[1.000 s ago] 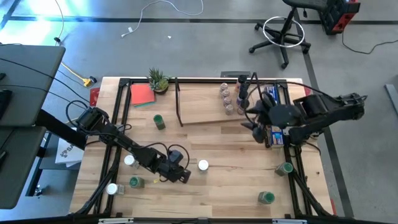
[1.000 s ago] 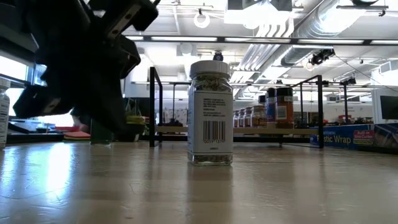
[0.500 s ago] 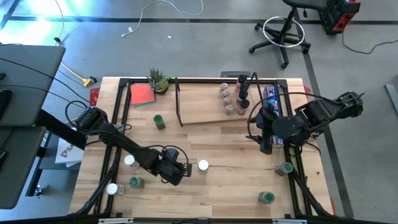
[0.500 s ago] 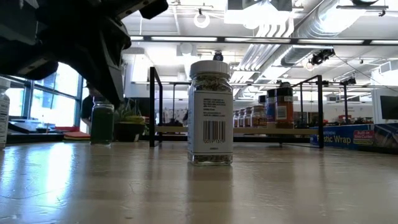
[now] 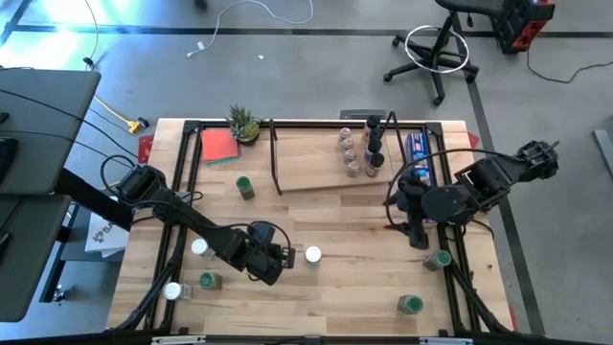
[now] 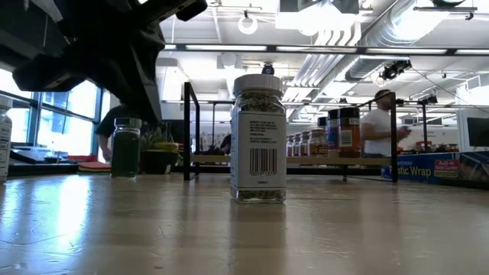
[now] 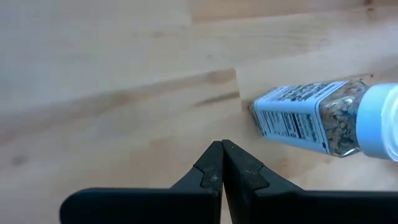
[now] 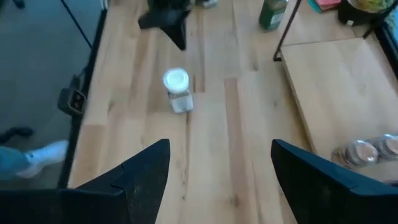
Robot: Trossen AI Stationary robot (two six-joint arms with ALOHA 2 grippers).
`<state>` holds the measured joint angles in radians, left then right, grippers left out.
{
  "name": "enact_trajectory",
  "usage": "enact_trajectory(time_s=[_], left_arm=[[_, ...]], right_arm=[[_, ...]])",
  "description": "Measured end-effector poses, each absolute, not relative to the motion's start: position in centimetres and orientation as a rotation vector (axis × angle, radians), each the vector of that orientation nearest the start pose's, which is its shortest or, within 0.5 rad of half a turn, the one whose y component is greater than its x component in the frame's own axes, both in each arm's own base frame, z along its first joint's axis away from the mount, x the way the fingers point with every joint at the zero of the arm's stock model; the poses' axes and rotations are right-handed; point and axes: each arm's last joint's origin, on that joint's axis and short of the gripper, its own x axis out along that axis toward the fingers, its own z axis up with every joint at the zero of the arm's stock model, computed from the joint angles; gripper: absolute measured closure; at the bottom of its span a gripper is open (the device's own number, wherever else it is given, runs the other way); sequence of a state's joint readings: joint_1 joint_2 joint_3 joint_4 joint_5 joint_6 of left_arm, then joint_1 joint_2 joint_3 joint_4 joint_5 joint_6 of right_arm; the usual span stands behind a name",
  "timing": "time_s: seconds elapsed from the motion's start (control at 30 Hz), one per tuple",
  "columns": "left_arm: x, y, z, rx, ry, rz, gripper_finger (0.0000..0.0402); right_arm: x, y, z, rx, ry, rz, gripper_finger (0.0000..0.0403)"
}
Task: Shelf spices
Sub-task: Put the white seasoning bottle on the shelf
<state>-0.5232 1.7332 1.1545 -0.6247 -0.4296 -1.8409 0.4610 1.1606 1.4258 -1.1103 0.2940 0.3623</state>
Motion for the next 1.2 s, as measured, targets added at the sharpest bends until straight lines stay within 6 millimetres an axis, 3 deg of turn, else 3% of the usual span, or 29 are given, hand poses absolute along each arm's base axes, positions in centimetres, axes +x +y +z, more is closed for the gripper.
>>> enact_trajectory(time_s=[0.17, 0.33, 0.47, 0.6, 0.77, 0.93, 1.2], left_arm=[[29.5, -15.6, 19.3, -0.959, 0.775, 0.782, 0.0401], [29.9, -15.2, 19.3, -0.833, 0.815, 0.712, 0.0401], [30.7, -14.9, 19.5, -0.738, 0.846, 0.594, 0.0401], [31.3, -14.6, 19.6, -0.713, 0.884, 0.505, 0.0401], [31.4, -14.3, 19.6, -0.718, 0.881, 0.508, 0.0401], [31.7, -13.9, 19.7, -0.615, 0.894, 0.458, 0.0401], [33.1, -11.0, 19.3, -0.484, 0.934, 0.356, 0.0401]], right_arm=[[18.8, 8.2, 40.1, 0.207, 0.72, -0.075, 0.0128], [19.1, 8.5, 39.6, 0.356, 0.751, -0.145, 0.0128], [19.6, 9.6, 38.8, 0.462, 0.788, -0.198, 0.0128], [20.8, 11.4, 37.3, 0.451, 0.836, -0.221, 0.0128], [23.4, 13.7, 34.4, 0.394, 0.961, -0.217, 0.0128], [27.2, 16.3, 30.6, 0.354, 1.038, -0.142, 0.0128], [32.9, 18.8, 23.2, 0.34, 1.105, -0.089, 0.0128]])
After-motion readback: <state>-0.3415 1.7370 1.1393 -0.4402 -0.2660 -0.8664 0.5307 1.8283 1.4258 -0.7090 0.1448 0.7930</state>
